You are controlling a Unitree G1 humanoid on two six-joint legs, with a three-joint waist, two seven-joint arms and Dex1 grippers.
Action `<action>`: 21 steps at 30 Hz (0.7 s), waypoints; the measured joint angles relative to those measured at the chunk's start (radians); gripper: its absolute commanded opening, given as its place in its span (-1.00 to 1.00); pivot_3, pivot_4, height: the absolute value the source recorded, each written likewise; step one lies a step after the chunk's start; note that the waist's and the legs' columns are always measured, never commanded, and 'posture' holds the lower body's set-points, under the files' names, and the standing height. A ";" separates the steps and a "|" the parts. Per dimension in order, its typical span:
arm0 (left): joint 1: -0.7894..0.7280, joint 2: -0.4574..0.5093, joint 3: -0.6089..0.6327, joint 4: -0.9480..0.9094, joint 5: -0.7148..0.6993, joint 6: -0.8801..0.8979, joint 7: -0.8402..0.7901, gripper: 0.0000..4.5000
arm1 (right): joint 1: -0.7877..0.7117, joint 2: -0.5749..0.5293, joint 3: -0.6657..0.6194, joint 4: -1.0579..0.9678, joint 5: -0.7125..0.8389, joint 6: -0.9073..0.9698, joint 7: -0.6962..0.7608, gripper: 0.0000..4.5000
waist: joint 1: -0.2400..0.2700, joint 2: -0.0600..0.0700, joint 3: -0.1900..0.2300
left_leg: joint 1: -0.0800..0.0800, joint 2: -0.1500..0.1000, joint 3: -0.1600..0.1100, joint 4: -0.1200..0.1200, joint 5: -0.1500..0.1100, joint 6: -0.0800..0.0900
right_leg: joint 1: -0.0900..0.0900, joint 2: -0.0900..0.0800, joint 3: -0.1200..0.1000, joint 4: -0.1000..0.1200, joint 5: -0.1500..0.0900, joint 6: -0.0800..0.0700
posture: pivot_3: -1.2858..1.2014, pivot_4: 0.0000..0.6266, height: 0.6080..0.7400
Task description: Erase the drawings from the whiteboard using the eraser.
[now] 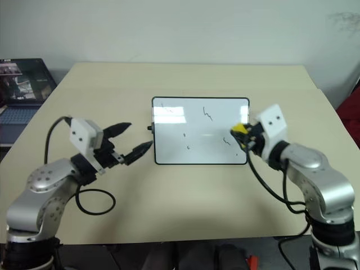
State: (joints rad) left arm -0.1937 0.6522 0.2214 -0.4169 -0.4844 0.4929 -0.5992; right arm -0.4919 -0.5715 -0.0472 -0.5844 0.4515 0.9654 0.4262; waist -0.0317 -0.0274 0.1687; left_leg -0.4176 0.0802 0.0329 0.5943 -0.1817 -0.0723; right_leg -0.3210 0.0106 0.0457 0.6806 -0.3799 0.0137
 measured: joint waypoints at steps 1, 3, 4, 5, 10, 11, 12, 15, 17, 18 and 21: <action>-0.007 0.001 0.005 0.003 0.000 0.001 0.000 1.00 | -0.031 0.010 0.027 0.004 -0.007 -0.010 0.000 -0.56 | 0.000 -0.001 0.000 | 0.000 0.000 0.000 0.000 0.000 0.000 | 0.000 0.000 0.000 0.000 0.000 0.000 | 0.03 -0.52 1.00; -0.012 0.001 0.003 0.007 0.000 0.003 -0.002 1.00 | -0.084 0.031 0.103 0.030 -0.044 -0.049 0.003 -0.56 | 0.000 -0.002 0.001 | -0.001 0.000 0.000 0.000 0.000 0.000 | 0.000 0.000 0.000 -0.001 0.000 0.000 | 0.03 -0.52 1.00; -0.013 0.001 0.003 0.010 0.000 0.004 -0.002 1.00 | -0.105 0.036 0.145 0.052 -0.070 -0.074 0.005 -0.56 | 0.000 -0.003 0.002 | -0.001 0.000 0.000 0.000 0.000 0.000 | -0.001 -0.001 0.001 -0.001 0.000 0.000 | 0.03 -0.52 1.00; -0.013 0.001 0.003 0.017 0.001 0.004 -0.003 1.00 | -0.133 0.050 0.188 0.084 -0.100 -0.104 0.005 -0.56 | 0.000 -0.004 0.002 | -0.001 0.000 0.000 0.000 0.000 0.000 | -0.001 -0.001 0.001 0.000 0.000 0.000 | 0.03 -0.52 1.00; -0.012 0.001 0.003 0.034 0.000 0.005 -0.015 1.00 | -0.254 0.140 0.318 0.257 -0.250 -0.265 -0.017 -0.56 | 0.000 -0.004 0.003 | -0.001 0.000 -0.001 0.000 0.000 0.000 | -0.002 -0.001 0.001 0.000 0.000 0.000 | 0.03 -0.52 1.00; -0.012 0.001 0.003 0.036 0.000 0.004 -0.021 1.00 | -0.276 0.152 0.338 0.292 -0.282 -0.298 -0.020 -0.56 | 0.000 -0.004 0.003 | -0.001 0.001 -0.001 0.000 0.000 0.000 | -0.002 -0.001 0.000 0.000 0.000 0.000 | 0.03 -0.52 1.00; -0.011 0.001 0.004 0.041 0.001 0.003 -0.023 1.00 | -0.298 0.173 0.355 0.339 -0.313 -0.335 -0.024 -0.56 | 0.000 -0.005 0.003 | -0.001 0.001 -0.001 0.000 0.000 0.000 | -0.002 -0.001 0.000 0.000 0.000 0.000 | 0.03 -0.52 1.00; -0.011 0.001 0.004 0.050 0.003 0.002 -0.026 1.00 | -0.368 0.250 0.397 0.496 -0.384 -0.424 -0.039 -0.56 | -0.001 -0.005 0.003 | -0.001 0.001 -0.001 0.000 0.000 -0.001 | -0.003 -0.002 0.000 0.001 0.000 -0.001 | 0.03 -0.52 1.00; -0.011 0.002 0.005 0.056 0.004 0.001 -0.029 1.00 | -0.406 0.294 0.421 0.589 -0.418 -0.467 -0.039 -0.56 | 0.000 -0.005 0.003 | -0.002 0.001 -0.001 0.000 0.000 -0.001 | -0.003 -0.003 0.000 0.001 0.000 -0.001 | 0.03 -0.52 1.00; -0.010 0.002 0.006 0.060 0.005 0.000 -0.033 1.00 | -0.432 0.319 0.432 0.651 -0.439 -0.492 -0.034 -0.56 | 0.000 -0.005 0.003 | -0.002 0.001 0.000 0.000 0.000 -0.001 | -0.004 -0.003 0.000 0.001 0.000 -0.001 | 0.03 -0.52 1.00; -0.009 0.004 0.006 0.063 0.010 -0.001 -0.045 1.00 | -0.497 0.370 0.446 0.769 -0.478 -0.539 -0.029 -0.56 | 0.000 -0.005 0.003 | -0.004 0.001 0.000 0.000 0.000 -0.001 | -0.006 -0.004 0.000 0.002 0.000 -0.001 | 0.03 -0.52 1.00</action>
State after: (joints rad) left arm -0.2026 0.6562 0.2277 -0.3544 -0.4746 0.4914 -0.6446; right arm -0.9894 -0.2012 0.3988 0.1844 -0.0268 0.4264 0.3968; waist -0.0319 -0.0322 0.1714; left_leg -0.4221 0.0816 0.0326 0.5945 -0.1813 -0.0732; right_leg -0.3272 0.0068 0.0461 0.6822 -0.3795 0.0130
